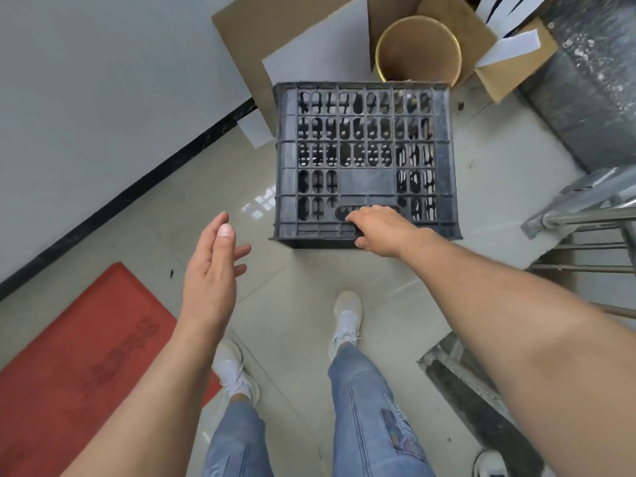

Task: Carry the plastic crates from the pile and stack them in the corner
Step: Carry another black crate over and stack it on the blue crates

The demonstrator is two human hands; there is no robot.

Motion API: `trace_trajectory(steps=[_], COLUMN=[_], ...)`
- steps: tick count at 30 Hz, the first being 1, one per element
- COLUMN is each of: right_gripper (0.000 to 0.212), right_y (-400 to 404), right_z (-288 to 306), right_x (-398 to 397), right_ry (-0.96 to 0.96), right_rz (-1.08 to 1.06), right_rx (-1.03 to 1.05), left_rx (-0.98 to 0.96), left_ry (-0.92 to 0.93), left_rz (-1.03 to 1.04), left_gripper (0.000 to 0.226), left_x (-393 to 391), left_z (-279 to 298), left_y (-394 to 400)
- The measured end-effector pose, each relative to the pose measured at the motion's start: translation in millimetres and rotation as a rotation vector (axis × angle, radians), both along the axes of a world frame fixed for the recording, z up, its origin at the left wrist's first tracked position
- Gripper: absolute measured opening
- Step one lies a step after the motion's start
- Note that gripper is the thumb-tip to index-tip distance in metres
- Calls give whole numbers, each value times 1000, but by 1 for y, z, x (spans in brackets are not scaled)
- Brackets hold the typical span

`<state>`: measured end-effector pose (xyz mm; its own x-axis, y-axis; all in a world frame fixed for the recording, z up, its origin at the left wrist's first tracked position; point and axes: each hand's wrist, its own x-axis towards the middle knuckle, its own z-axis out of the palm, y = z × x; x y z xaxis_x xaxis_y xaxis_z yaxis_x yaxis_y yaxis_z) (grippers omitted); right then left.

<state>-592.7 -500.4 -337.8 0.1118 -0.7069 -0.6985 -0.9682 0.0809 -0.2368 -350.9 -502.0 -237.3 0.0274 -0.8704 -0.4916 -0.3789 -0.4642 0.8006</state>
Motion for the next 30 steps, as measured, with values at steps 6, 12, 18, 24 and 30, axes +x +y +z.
trace_trajectory(steps=[6,12,18,24,30], right_gripper=[44,37,35,51,62], right_y=[-4,-14,-6,18,68], right_z=[-4,-3,-2,-4,-18], right_x=[104,200,272,334,370], right_ry=[-2,14,29,26,25], right_rz=[-166,-349,-455,-464,-438], right_rx=[-26,-42,-60,-68,-202], left_rx=[-5,64,64,42,20], left_ry=[-15,-45,-21,-3,0], left_rz=[35,67,90,141,169], left_gripper=[40,44,43,42,41], left_x=[111,222,282,311,325], left_z=[-9,-16,-26,-36,-39], left_y=[6,5,2,14,50])
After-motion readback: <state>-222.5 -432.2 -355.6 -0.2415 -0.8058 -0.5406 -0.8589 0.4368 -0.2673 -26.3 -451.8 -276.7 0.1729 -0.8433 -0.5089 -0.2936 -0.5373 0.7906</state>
